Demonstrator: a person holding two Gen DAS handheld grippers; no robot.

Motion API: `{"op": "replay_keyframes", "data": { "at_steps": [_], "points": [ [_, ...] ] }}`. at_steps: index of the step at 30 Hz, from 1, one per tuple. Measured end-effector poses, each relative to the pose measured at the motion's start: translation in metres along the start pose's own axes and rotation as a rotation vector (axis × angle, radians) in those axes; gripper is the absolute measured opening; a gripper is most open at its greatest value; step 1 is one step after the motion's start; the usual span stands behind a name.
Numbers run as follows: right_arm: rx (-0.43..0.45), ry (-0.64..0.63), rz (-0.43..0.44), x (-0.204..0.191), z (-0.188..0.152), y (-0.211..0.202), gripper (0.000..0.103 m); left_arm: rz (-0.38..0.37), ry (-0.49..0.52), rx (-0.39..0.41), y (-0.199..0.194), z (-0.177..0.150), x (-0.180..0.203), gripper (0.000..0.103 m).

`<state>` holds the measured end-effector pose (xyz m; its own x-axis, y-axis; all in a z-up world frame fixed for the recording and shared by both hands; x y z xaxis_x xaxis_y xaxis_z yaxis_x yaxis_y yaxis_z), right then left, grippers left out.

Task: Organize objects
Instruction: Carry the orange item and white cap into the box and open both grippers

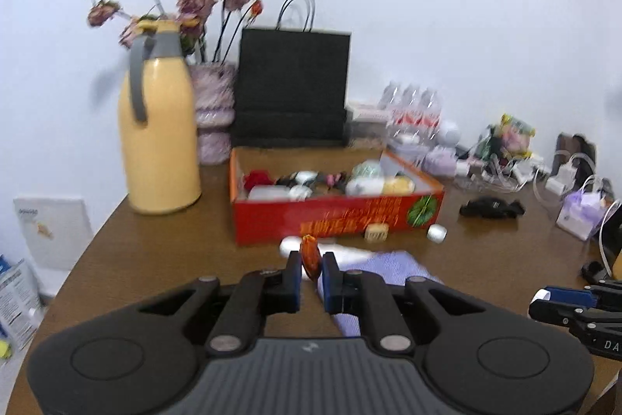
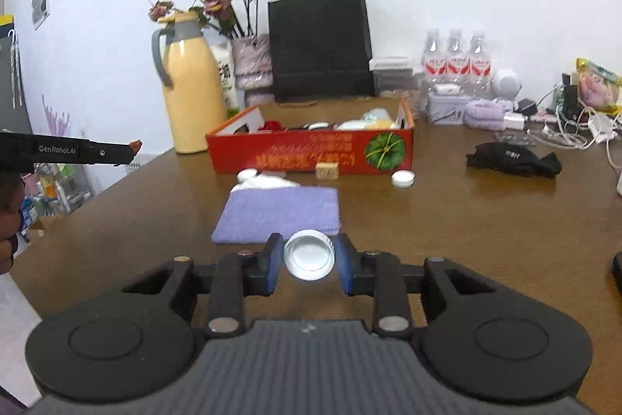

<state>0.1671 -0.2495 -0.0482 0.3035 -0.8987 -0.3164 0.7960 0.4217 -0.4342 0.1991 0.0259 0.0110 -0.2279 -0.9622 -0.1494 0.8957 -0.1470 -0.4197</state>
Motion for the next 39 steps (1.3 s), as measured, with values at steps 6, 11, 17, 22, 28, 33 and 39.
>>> {"op": "replay_keyframes", "data": {
  "at_steps": [6,11,17,22,28,33,39],
  "points": [
    [0.106,-0.101,0.032,-0.003,0.070,0.025,0.030,-0.060,-0.020,0.016,0.078,0.055,-0.036,0.009],
    [0.085,-0.105,0.080,0.004,0.172,0.113,0.030,-0.153,-0.066,-0.060,0.183,0.117,-0.057,0.009],
    [-0.147,0.022,0.025,0.021,0.238,0.295,0.030,-0.123,-0.055,-0.276,0.333,0.131,-0.059,0.009],
    [-0.284,0.054,-0.118,0.034,0.232,0.400,0.030,-0.135,-0.076,-0.381,0.404,0.113,-0.059,0.018],
    [-0.267,0.110,-0.167,0.049,0.224,0.426,0.060,-0.175,-0.106,-0.320,0.392,0.112,-0.068,0.052],
    [-0.187,0.165,-0.079,0.049,0.238,0.379,0.065,-0.119,-0.093,-0.223,0.348,0.132,-0.073,0.059],
    [-0.136,-0.003,-0.009,0.029,0.233,0.279,0.085,-0.042,-0.027,-0.118,0.249,0.130,-0.058,0.071]
  ]
}}
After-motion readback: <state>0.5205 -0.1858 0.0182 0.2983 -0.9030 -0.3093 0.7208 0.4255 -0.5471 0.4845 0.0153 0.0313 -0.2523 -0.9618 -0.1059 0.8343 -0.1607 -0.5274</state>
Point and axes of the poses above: each gripper's, at about its wrist camera, not at the fingertips, and y roughly the way its jaws point, x to its right, z to its top, the point moved 2 cm from there along y, roughly the way its jaws point, and after that the axes turned 13 degrees about y, right-handed, at the moved point
